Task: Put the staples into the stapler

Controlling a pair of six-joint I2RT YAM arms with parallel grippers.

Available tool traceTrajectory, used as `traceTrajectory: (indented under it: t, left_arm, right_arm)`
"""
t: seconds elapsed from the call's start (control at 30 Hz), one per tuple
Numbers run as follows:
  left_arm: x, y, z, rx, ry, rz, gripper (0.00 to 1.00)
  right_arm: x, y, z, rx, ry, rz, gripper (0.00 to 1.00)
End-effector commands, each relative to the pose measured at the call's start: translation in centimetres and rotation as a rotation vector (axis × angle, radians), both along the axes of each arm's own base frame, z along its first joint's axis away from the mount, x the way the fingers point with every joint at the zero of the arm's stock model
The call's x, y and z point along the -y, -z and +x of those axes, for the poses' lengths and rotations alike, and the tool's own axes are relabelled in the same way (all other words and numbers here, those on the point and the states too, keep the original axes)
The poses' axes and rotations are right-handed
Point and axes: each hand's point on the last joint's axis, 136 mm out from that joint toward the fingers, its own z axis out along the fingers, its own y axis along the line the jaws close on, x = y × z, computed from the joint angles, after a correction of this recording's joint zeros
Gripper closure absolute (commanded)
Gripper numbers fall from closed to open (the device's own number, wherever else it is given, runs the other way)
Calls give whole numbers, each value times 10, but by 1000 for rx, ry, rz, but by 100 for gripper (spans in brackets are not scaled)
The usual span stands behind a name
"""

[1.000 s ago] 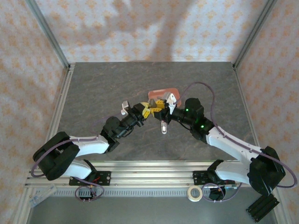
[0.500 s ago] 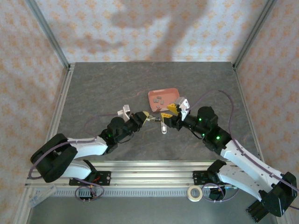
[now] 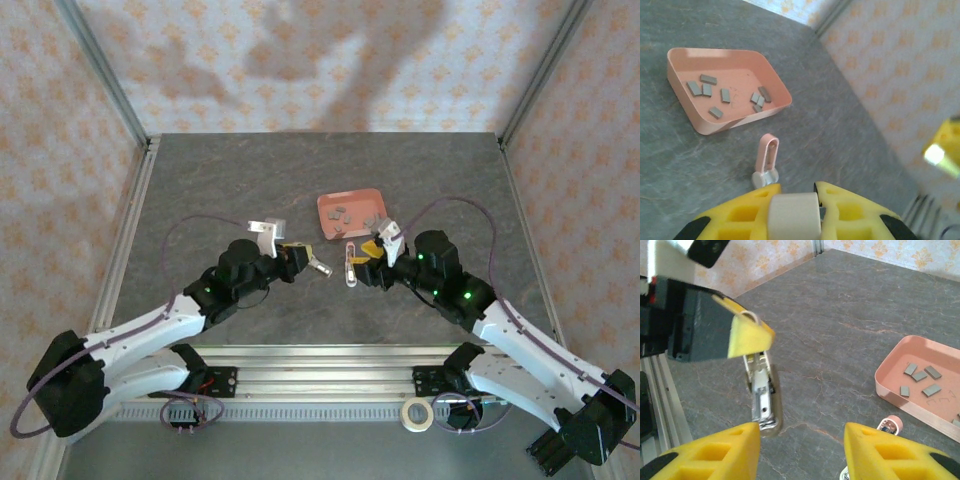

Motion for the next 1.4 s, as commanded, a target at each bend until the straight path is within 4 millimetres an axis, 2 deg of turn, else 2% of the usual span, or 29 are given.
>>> traceTrajectory:
  t: [0.0, 0.13, 0.27, 0.37, 0.6, 0.93, 1.2, 1.37]
  left_arm:
    - [7, 4, -19, 176, 221, 250, 91]
    - [14, 11, -32, 267, 409, 420, 90]
    - [20, 26, -35, 284, 584, 571, 90]
    - [26, 29, -35, 310, 708, 616, 90]
    - [26, 29, -19, 337, 842, 607, 90]
    - [34, 55, -16, 321, 1093, 672, 87]
    - [48, 67, 0, 332, 1168, 666, 85]
    - [67, 62, 4, 332, 1193, 539, 85]
  right_arm:
    - [9, -16, 10, 11, 108, 78, 52]
    - [21, -14, 19, -50, 203, 150, 52]
    - [33, -8, 25, -85, 283, 151, 52]
    - [43, 1, 31, -120, 350, 150, 50]
    - [54, 11, 39, -195, 401, 226, 50]
    - [73, 19, 53, -248, 461, 280, 50]
    - [74, 26, 56, -247, 458, 211, 50]
    - [74, 31, 58, -256, 459, 198, 50]
